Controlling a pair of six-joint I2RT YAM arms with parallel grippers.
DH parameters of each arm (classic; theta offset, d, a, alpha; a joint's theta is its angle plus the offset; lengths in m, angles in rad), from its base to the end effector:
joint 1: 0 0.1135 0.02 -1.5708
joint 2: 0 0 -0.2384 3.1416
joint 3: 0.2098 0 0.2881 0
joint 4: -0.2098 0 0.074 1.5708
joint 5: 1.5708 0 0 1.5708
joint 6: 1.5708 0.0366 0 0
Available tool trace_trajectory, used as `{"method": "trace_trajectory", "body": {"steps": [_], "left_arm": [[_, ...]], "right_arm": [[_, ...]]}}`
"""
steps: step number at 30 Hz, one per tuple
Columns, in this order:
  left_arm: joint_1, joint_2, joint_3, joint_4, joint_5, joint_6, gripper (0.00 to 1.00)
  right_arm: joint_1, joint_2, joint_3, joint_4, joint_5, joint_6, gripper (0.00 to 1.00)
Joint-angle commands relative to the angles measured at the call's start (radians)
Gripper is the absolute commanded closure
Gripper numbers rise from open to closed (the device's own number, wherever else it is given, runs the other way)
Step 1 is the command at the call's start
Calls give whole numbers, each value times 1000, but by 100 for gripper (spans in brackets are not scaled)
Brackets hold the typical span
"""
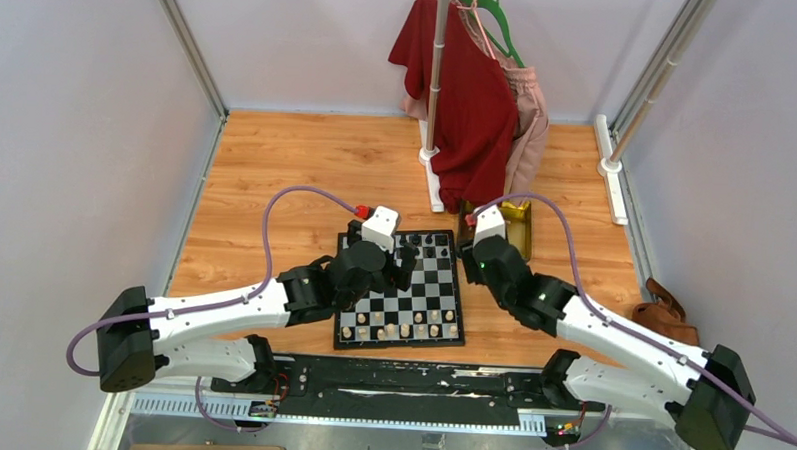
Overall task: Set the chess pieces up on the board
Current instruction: Pick up the chess piece from the storage box.
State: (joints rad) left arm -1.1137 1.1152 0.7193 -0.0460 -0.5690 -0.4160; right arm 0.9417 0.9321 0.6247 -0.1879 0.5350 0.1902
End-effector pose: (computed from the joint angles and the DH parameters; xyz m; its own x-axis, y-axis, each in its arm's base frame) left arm 0.1470 -0.2542 0.2294 -0.3913 0.0242 -0.9200 0.4186 0.8949 -0.1545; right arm 0.1666 0.1972 0.2267 -0.3562 -0.2131 -0.9098 -0.3710 0.9259 -0.0716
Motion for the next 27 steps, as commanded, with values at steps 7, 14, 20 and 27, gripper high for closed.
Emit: {"method": "trace_trajectory", "body": {"steps": [7,14,20,27], "left_arm": [[103,-29,-37,81,18,8,7],[271,-88,-128,148,112,-50,6],[326,-99,-170,179,146,-78,6],[336,-127,-206,197,154,-92,6]], "right_arm": [[-382,227,96,205,-247,-132,47],[-472,469,193,303,-370,-156,46],[-494,607,265,317,-406,-151,46],[-519,703,301,351,-427,-146,46]]}}
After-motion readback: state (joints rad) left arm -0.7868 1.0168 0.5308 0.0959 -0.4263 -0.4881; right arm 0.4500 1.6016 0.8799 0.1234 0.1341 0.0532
